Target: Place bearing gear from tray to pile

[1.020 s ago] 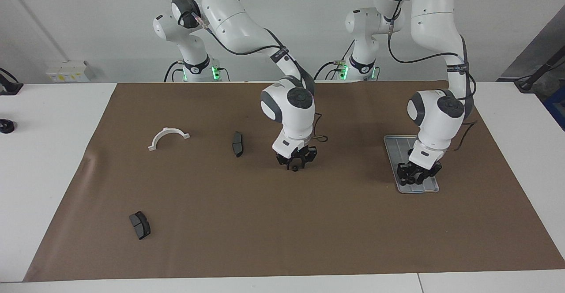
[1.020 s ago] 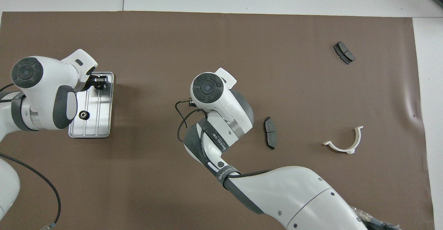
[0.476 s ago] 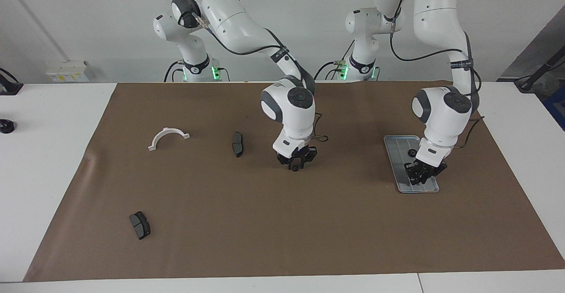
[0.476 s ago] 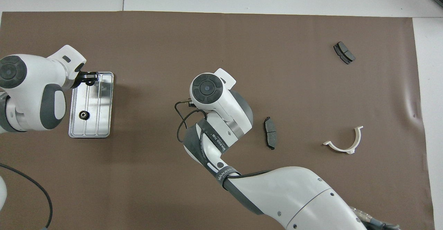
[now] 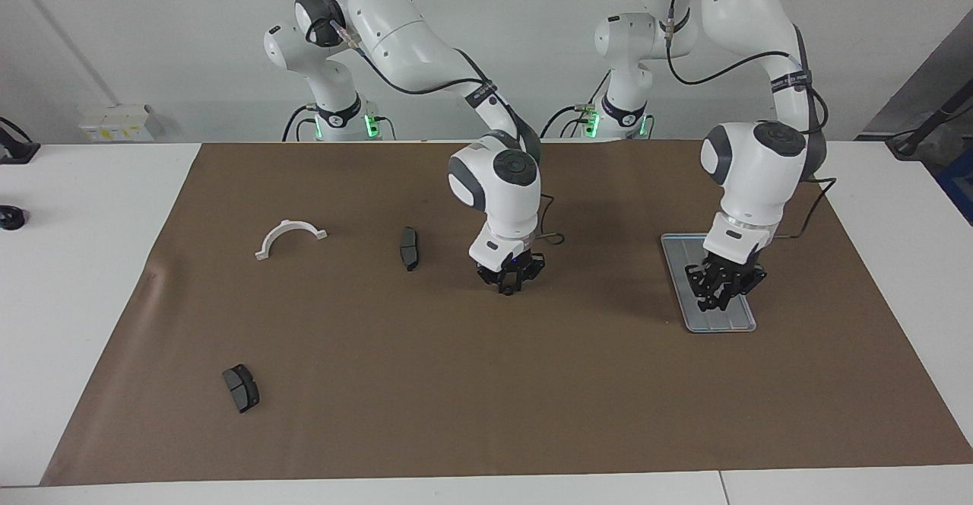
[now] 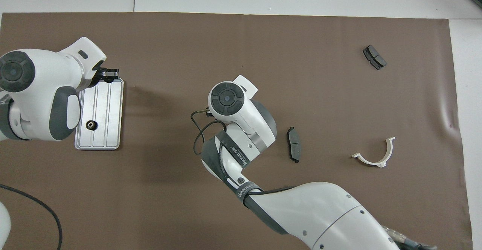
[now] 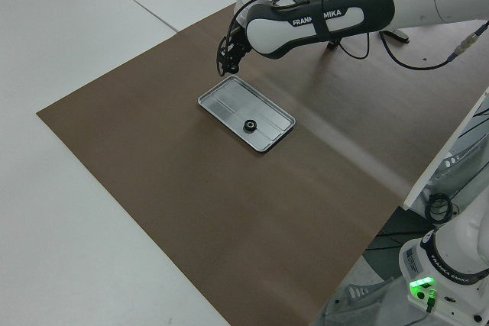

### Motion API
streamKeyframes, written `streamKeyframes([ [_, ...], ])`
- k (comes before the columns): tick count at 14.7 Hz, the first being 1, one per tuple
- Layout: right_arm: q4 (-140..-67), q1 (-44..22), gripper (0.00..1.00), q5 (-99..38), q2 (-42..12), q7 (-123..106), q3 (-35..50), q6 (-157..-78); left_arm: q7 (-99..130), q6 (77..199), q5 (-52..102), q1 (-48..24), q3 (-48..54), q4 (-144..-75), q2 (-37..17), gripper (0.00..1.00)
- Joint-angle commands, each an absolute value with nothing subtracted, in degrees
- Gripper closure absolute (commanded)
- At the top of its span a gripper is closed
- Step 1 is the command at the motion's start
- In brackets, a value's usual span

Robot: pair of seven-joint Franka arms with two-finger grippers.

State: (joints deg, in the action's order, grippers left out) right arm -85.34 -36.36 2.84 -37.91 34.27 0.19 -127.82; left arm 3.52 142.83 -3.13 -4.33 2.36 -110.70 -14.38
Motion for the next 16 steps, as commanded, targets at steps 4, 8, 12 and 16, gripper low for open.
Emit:
streamKeyframes([
  [4,-86.7,-35.5,1.0,3.3,-35.5,33.1,0.4,-127.4,11.7,141.2,-3.9,-11.2,1.6,-102.5,-19.8,1.0],
  [8,-87.4,-28.9,1.0,3.1,-28.8,29.2,0.1,-123.1,16.9,138.3,-4.5,-16.2,1.5,-93.8,-26.2,1.0],
  [12,-87.3,-18.7,1.0,2.5,-27.1,16.6,0.1,-121.1,24.5,137.4,-5.7,-22.5,0.4,-88.4,-30.6,1.0],
  [16,-87.6,-9.4,1.0,2.1,-28.7,1.6,0.3,-124.3,29.6,138.3,-7.2,-26.6,0.4,-85.3,-33.5,1.0],
])
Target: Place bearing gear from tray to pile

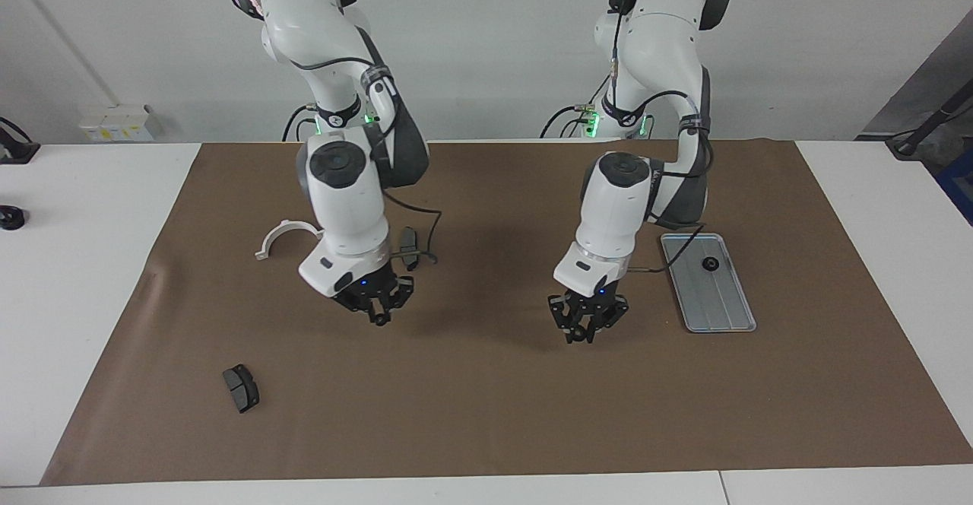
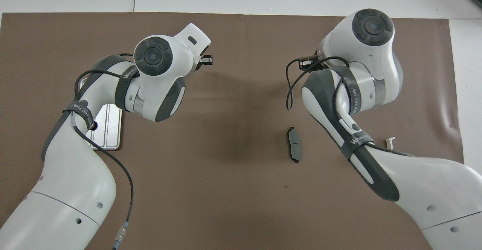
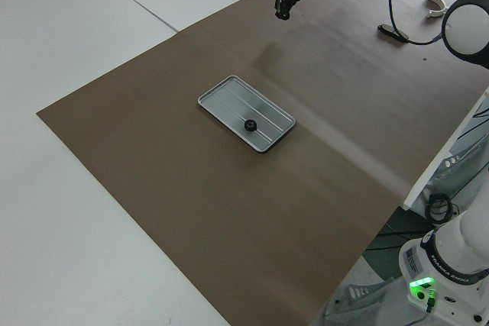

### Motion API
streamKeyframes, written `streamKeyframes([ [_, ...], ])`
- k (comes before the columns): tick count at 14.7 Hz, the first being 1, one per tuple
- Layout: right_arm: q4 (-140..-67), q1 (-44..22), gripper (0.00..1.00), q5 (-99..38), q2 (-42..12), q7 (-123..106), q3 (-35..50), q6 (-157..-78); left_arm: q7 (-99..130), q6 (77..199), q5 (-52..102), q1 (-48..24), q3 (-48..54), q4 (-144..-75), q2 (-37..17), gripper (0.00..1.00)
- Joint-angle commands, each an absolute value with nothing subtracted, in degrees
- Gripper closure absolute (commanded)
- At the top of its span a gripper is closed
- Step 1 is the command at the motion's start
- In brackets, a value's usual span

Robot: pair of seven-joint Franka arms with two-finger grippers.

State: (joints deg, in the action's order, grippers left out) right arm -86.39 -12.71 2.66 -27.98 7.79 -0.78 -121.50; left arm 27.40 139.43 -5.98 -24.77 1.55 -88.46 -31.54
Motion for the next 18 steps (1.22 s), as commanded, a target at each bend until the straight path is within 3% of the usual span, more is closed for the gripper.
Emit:
streamKeyframes([
  [1,-87.6,-7.9,1.0,1.7,-29.8,0.5,0.3,-125.3,31.0,139.0,-6.9,-27.4,0.5,-85.3,-33.7,1.0],
  [6,-91.4,-3.3,1.0,-1.6,-31.8,-6.1,0.4,-130.4,31.7,145.3,-4.7,-28.2,0.6,-87.3,-34.2,1.0],
  [12,-93.2,-3.0,1.0,-1.7,-32.3,-6.2,0.4,-133.8,31.8,151.1,-3.6,-30.8,0.8,-93.7,-33.8,1.0],
  [13,-93.3,-3.2,0.88,-1.8,-32.5,-6.1,0.3,-133.9,31.8,151.8,-3.6,-30.8,0.8,-94.3,-33.8,1.0],
  [14,-93.4,-3.3,0.28,-1.8,-32.5,-5.4,0.4,-133.9,31.9,152.5,-3.6,-30.8,0.8,-94.3,-34.1,1.0],
  [15,-93.6,-3.0,0.0,-1.8,-32.5,-4.7,0.3,-133.9,32.1,152.8,-3.5,-30.8,0.8,-94.4,-34.1,1.0],
  [16,-93.5,-3.0,0.0,-1.9,-32.5,-4.6,0.4,-133.9,33.0,152.8,-3.1,-30.8,0.8,-93.9,-34.1,0.8],
  [17,-93.4,-3.2,0.0,-1.9,-32.4,-4.5,0.4,-133.7,33.2,152.9,-2.8,-30.3,0.7,-93.1,-34.0,0.31],
  [18,-93.2,-3.3,0.0,-2.0,-32.1,-4.4,0.4,-133.2,33.3,152.8,-2.6,-30.1,0.7,-92.3,-34.1,0.0],
])
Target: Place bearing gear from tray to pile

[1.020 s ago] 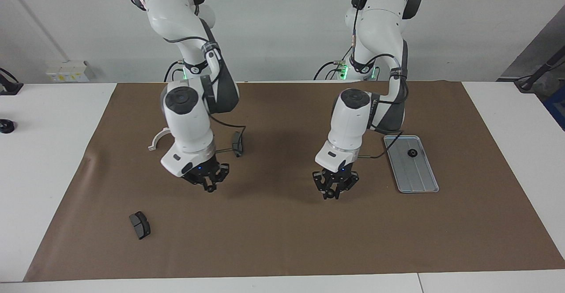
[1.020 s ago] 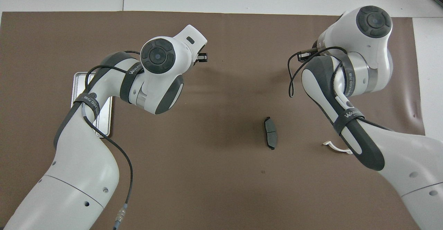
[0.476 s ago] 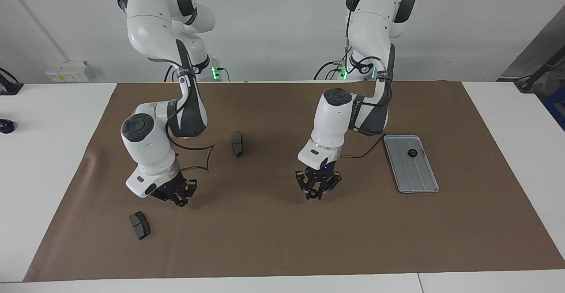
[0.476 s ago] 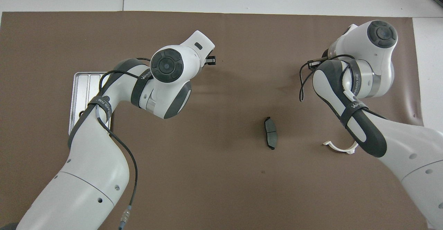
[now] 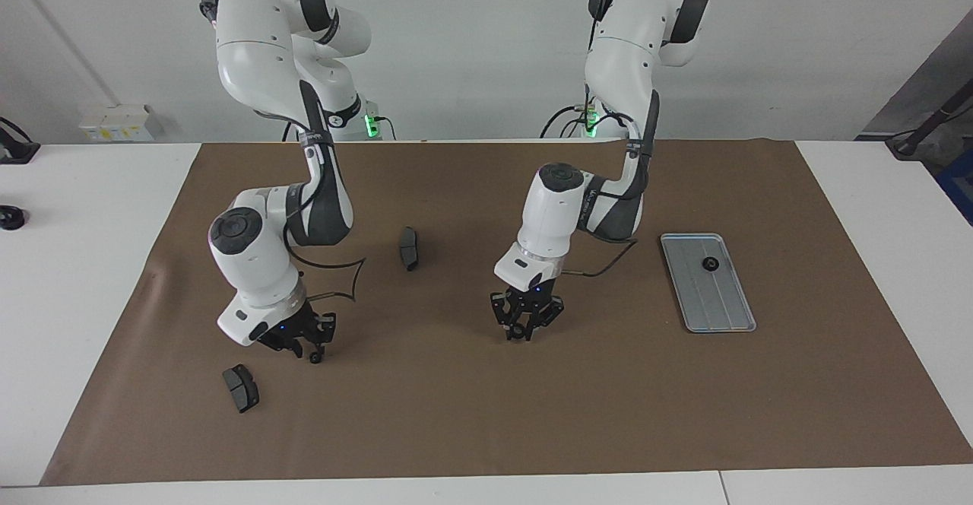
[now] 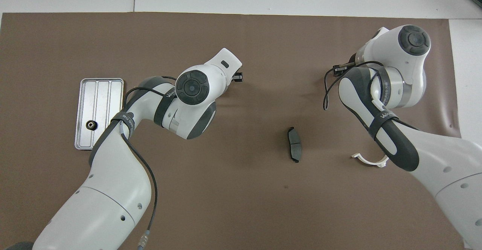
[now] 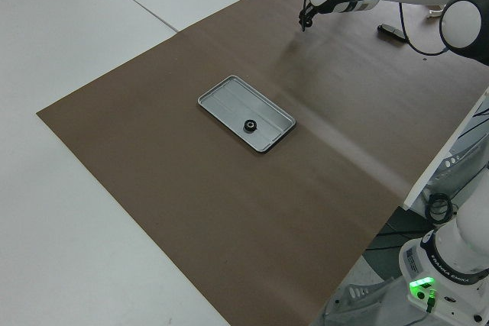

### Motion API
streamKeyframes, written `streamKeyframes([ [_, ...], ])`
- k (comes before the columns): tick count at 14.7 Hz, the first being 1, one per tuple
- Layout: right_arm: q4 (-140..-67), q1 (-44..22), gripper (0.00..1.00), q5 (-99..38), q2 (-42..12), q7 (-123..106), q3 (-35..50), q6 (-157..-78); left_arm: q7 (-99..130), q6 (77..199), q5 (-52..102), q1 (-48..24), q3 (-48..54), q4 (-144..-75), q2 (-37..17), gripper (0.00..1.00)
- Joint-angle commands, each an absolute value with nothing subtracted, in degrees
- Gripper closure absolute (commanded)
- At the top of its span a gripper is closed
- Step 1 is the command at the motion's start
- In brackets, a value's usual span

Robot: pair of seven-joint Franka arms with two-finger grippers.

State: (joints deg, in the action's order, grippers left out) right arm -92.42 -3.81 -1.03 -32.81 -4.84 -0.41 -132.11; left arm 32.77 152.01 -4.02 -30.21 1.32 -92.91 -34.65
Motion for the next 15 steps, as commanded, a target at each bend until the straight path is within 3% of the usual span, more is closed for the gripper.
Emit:
streamKeyframes([
  [1,-93.1,-3.5,0.0,-2.0,-31.5,-4.2,0.5,-132.8,33.4,152.8,-2.5,-30.0,0.5,-92.3,-34.0,0.0],
  [4,-91.5,-5.9,0.0,-1.9,-29.2,-0.6,0.6,-128.8,33.3,151.4,-2.5,-28.2,0.3,-92.8,-32.7,0.0],
  [8,-87.5,-11.2,0.0,-2.0,-29.5,11.7,0.6,-124.8,31.5,145.2,-2.8,-24.8,0.1,-97.0,-26.5,0.0],
  [12,-78.0,-18.7,0.0,-0.7,-37.0,24.1,0.6,-124.6,21.9,144.9,-2.8,-19.1,0.2,-109.0,-16.4,0.0],
  [15,-73.4,-24.2,0.0,-0.2,-41.6,26.8,0.1,-126.5,14.6,140.9,-2.8,-14.7,0.2,-112.5,-12.5,0.0],
])
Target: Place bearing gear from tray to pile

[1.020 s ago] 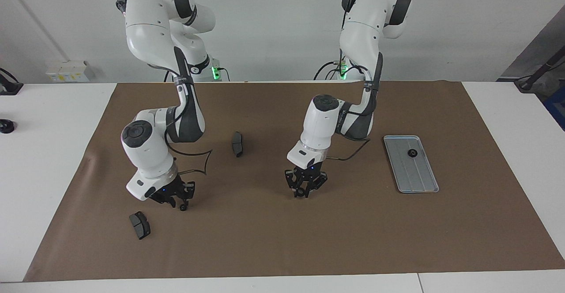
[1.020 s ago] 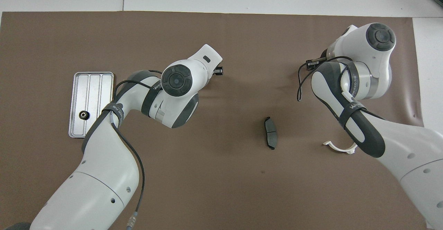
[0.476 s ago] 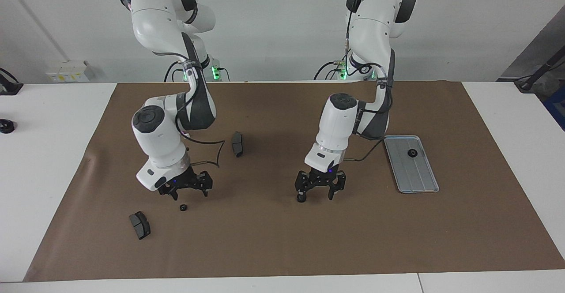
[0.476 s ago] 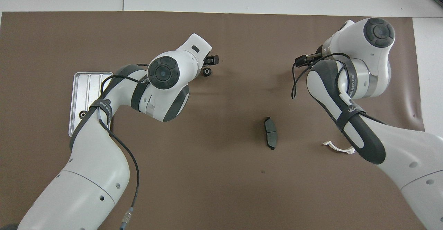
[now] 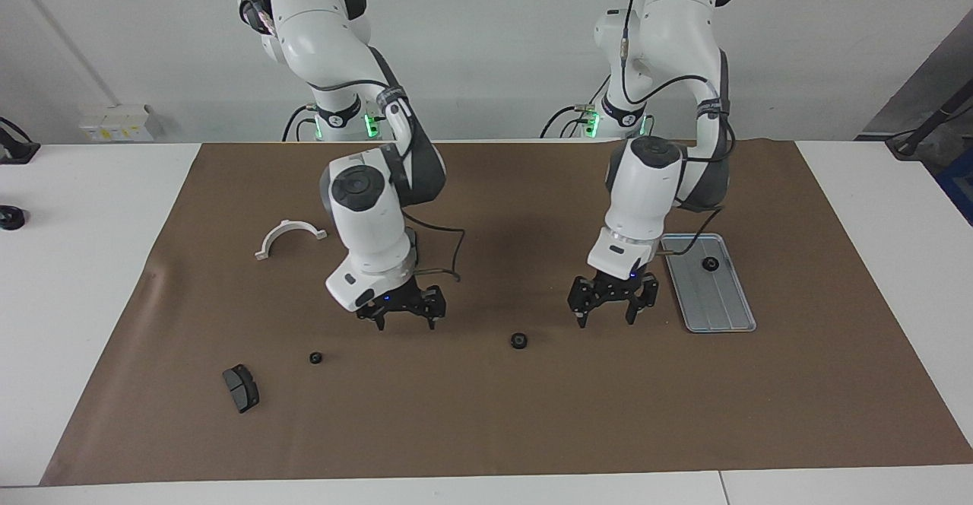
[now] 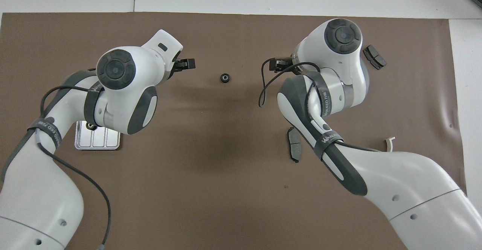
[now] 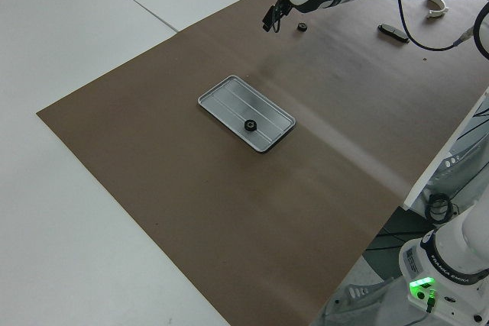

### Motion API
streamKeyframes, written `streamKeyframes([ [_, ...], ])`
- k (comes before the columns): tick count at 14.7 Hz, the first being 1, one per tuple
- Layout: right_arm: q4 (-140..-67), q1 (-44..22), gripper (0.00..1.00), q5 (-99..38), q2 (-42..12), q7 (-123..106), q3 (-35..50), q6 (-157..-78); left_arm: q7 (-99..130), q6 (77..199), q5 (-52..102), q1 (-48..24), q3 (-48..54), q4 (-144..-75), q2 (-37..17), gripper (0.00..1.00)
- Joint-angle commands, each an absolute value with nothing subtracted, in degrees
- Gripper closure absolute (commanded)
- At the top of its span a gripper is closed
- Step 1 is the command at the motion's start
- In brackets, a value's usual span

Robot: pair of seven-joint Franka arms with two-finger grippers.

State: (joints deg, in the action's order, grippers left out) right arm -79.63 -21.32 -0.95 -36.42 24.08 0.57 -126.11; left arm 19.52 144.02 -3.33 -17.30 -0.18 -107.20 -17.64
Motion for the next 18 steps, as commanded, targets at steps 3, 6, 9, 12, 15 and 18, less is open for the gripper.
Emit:
streamKeyframes([
  [3,-72.1,-27.6,0.0,1.8,-43.5,31.4,0.3,-130.0,6.0,132.0,-2.8,-9.4,0.3,-112.5,-9.2,0.0],
  [6,-71.4,-29.5,0.0,1.9,-45.7,31.5,0.2,-133.4,-0.9,126.1,-2.8,-4.5,0.2,-112.3,-7.7,0.0],
  [9,-68.2,-31.0,0.0,4.5,-48.9,31.6,0.3,-133.5,-4.7,126.3,-2.6,-0.1,0.3,-112.6,-7.7,0.0],
  [12,-68.2,-32.1,0.0,6.1,-50.0,31.6,0.4,-133.5,-6.9,127.1,-1.6,2.4,0.4,-114.2,-7.8,0.0],
  [15,-68.3,-32.3,0.08,6.9,-50.0,31.5,0.4,-133.3,-8.4,132.0,0.1,4.0,0.4,-118.7,-8.3,0.0],
  [18,-68.3,-32.4,0.36,8.4,-50.4,31.5,0.4,-133.5,-8.5,132.4,0.7,5.0,0.4,-121.5,-8.0,0.0],
])
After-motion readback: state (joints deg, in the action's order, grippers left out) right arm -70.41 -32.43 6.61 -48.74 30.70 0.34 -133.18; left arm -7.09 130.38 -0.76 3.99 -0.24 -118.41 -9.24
